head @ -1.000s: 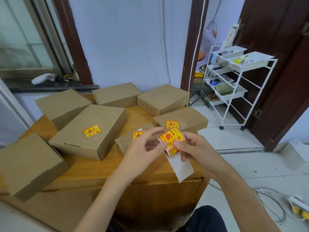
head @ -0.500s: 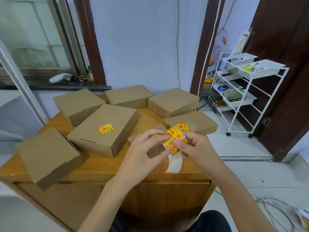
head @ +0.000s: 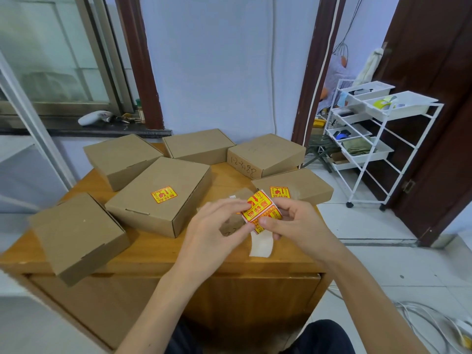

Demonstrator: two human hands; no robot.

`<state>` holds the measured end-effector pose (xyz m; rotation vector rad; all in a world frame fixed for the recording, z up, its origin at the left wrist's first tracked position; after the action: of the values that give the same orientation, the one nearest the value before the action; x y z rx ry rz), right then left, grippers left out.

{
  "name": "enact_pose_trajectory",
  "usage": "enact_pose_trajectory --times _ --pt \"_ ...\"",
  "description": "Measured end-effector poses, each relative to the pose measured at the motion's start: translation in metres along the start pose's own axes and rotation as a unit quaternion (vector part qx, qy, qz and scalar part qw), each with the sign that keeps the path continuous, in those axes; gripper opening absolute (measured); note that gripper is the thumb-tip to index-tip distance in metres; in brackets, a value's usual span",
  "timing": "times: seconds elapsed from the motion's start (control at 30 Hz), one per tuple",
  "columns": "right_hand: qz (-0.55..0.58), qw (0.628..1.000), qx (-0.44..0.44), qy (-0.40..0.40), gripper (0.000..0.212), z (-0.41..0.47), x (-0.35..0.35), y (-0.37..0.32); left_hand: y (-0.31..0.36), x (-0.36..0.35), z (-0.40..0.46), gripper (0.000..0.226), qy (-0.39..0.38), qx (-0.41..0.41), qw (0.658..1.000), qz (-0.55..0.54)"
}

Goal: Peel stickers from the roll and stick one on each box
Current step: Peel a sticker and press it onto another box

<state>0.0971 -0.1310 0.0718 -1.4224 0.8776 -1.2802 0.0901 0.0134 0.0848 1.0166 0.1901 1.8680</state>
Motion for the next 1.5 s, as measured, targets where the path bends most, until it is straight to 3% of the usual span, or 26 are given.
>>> enact_pose_trajectory --times 0.53,0.93,1.3,1.4,1.5 --pt "0.004 1.0 -0.014 0.007 0.016 0.008 -0.012 0.001 -0.001 0.016 0.003 0.031 -0.001 -0.016 1.0 0.015" --pt "0.03 0.999 -0.011 -0.003 0.014 0.018 -0.046 -0.007 -0.029 0.049 -0.007 0.01 0.098 0.084 0.986 -0.103" --pt "0.053 0.997 -0.049 -0.024 0.008 0.039 -0.099 -0.003 -0.074 0.094 -0.035 0.01 0.153 0.162 0.955 -0.195" --pt "0.06 0.997 -0.047 -0.022 0.007 0.046 -0.111 -0.007 -0.084 0.104 -0.039 0.003 0.164 0.158 0.955 -0.192" --pt "0.071 0.997 -0.029 -0.022 0.007 0.054 -0.13 -0.014 -0.096 0.119 -0.051 0.011 0.185 0.175 0.95 -0.183"
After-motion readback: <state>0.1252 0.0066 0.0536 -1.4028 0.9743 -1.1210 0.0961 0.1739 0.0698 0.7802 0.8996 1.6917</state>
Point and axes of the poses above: each hand's wrist, its own z-axis towards the middle knuckle, its own x-axis out of the back of the hand, y = z × x, the point moved 10 cm from there along z, towards the middle knuckle, and after that the axes turned 5 degrees about -x, right-handed, at the moved point
